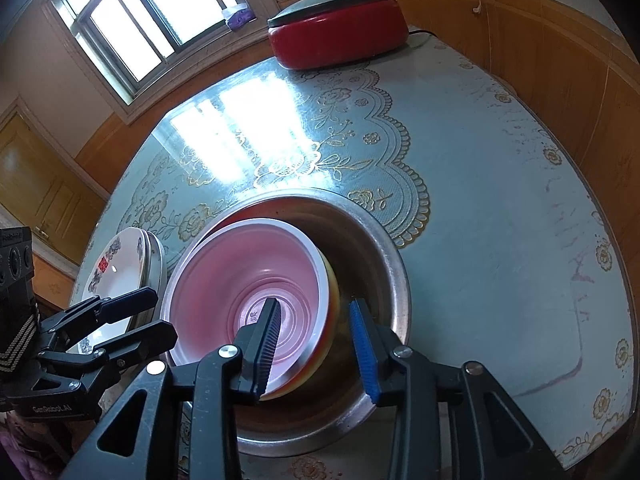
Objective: Organize plates and bowls
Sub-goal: 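Open the left tool and release the red bowl inside the yellow bowl, then move the left tool to the steel bowl rim and close on it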
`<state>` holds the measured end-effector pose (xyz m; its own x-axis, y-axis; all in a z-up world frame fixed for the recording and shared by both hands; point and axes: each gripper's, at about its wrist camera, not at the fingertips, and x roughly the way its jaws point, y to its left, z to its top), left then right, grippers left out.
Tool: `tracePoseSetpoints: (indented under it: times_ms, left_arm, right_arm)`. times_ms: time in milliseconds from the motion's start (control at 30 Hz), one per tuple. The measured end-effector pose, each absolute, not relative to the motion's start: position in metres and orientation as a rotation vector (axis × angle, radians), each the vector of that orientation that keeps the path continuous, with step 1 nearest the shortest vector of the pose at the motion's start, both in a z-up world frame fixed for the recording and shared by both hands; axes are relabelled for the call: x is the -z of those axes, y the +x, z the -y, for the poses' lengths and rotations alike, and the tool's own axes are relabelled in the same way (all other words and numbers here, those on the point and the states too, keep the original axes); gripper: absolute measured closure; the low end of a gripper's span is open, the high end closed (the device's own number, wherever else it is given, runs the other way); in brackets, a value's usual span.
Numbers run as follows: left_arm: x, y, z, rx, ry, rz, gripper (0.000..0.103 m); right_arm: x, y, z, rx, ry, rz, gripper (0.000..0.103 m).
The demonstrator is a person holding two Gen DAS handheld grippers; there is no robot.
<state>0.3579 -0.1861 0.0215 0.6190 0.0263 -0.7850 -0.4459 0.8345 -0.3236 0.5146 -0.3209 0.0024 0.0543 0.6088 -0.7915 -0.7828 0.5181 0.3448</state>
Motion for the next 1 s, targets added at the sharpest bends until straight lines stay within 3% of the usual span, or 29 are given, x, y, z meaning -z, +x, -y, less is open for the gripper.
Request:
tracePoseSetpoints:
  times_ms: [367,567,700,1000]
  left_arm:
    - [-0.019,0.354,0.188,-0.289,-0.555,-0.868,0.024]
    - [-0.023,0.353,0.193,-0.296,-0.52,-0.85,0.017]
    - [-0.026,0.354,0.197,-0.293,-0.489,-0.817,0.0]
    - [-0.025,0.358,0.205,-0.266,-0.387,-0.84,0.0]
  right_arm:
    - [-0.018,0.516,0.335,-1.069,-0.176,-1.013,0.064]
    - [-0.021,0.532,0.35,-1.003,-0.144,-1.003,0.063]
    - [-0.017,0.539,0.357,-0.964,-0.13,-1.018,0.063]
    - [-0.006,0.541,0.36,-0.938,-0.171,-1.049,0.063]
